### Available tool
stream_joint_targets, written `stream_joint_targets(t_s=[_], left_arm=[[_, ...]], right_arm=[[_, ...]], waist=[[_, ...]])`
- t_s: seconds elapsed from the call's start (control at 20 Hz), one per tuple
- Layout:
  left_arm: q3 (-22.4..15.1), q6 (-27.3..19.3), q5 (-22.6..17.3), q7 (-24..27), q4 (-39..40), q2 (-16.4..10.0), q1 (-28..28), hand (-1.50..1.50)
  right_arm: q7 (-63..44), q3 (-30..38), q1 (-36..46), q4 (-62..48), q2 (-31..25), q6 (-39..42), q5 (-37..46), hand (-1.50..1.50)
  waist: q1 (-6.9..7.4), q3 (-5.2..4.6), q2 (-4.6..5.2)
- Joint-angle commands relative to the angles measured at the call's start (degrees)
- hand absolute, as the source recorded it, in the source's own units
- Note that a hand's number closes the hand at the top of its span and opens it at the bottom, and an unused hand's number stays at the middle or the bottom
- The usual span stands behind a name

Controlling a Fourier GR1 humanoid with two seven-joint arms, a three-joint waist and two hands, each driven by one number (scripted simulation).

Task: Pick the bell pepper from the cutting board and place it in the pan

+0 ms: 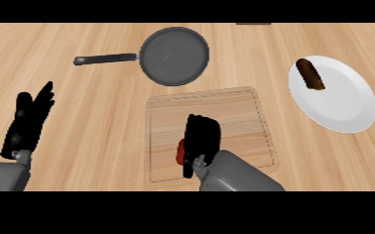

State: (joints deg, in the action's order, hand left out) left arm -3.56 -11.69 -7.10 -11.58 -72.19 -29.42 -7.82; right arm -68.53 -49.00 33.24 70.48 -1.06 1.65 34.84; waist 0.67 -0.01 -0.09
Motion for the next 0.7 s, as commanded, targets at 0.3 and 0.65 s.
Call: stream_joint_targets(t_s=[0.3, 0.65], left_arm=[[3.25, 2.53, -0.07, 2.74, 4.20, -0.63, -0.71, 0.00], [2.13, -0.45, 1.09, -0.42, -0.24, 0.85, 1.56, 0.00]], right_arm=[[-9.53, -1.10, 1.75, -1.53, 1.00, 2.23, 6.68, 1.50], [-16.58, 4.20, -5.04, -0.49, 1.00, -7.75, 10.45, 1.50]], waist=[[-0.98, -0.06, 0.09], [-3.19, -0.13, -1.08]])
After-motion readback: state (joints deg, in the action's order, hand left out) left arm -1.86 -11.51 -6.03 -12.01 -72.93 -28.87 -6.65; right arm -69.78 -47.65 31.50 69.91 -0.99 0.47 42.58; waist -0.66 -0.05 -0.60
